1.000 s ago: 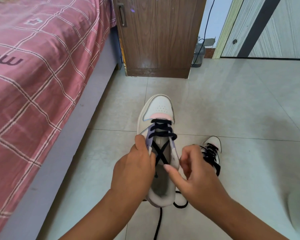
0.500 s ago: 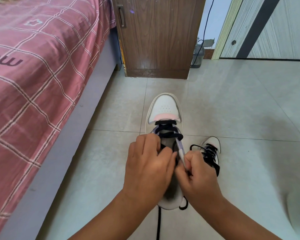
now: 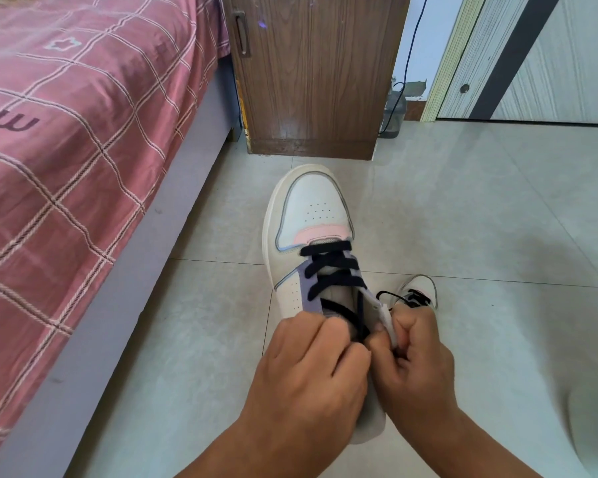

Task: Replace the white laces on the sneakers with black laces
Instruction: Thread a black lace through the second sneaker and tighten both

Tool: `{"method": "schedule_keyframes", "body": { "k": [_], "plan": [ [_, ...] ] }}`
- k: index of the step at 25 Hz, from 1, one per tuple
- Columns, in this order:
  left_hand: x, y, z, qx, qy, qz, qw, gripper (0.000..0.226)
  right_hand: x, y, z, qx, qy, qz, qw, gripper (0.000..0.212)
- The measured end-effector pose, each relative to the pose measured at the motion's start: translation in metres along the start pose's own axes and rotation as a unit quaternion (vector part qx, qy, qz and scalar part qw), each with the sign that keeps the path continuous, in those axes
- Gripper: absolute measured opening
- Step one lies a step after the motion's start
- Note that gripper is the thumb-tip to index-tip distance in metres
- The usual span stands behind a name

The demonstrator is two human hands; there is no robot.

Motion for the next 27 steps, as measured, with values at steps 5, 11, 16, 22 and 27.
{"method": "schedule_keyframes", "body": {
  "k": [5, 11, 16, 22, 27],
  "plan": [
    [-0.014, 0.012, -0.007, 0.033, 0.036, 0.053, 0.997, 0.030, 0.002, -0.011, -0.007, 0.074, 0.047, -0.105, 0.991, 0.026],
    [-0.102, 0.073, -0.069, -0.254, 0.297, 0.463, 0.796, 0.029, -0.069, -0.079, -0.070, 0.047, 0.271, -0.293, 0.916, 0.027],
    [-0.178, 0.097, -0.086, -0.274, 0.317, 0.602, 0.680, 0.032, -0.129, -0.097, -0.107, 0.044, 0.399, -0.347, 0.848, 0.023],
    [-0.200, 0.103, -0.084, -0.372, 0.314, 0.662, 0.570, 0.030, -0.153, -0.100, -0.107, 0.066, 0.487, -0.458, 0.741, 0.038],
    [-0.166, 0.108, -0.080, -0.395, 0.301, 0.605, 0.622, 0.031, -0.146, -0.096, -0.102, -0.003, 0.539, -0.392, 0.745, 0.028]
  ]
}}
Point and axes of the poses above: each hand's wrist, its own x-axis towards the middle knuckle, its own z-axis out of the back of the hand, y = z × x, the point moved 5 cm from there along x, towards the middle knuckle
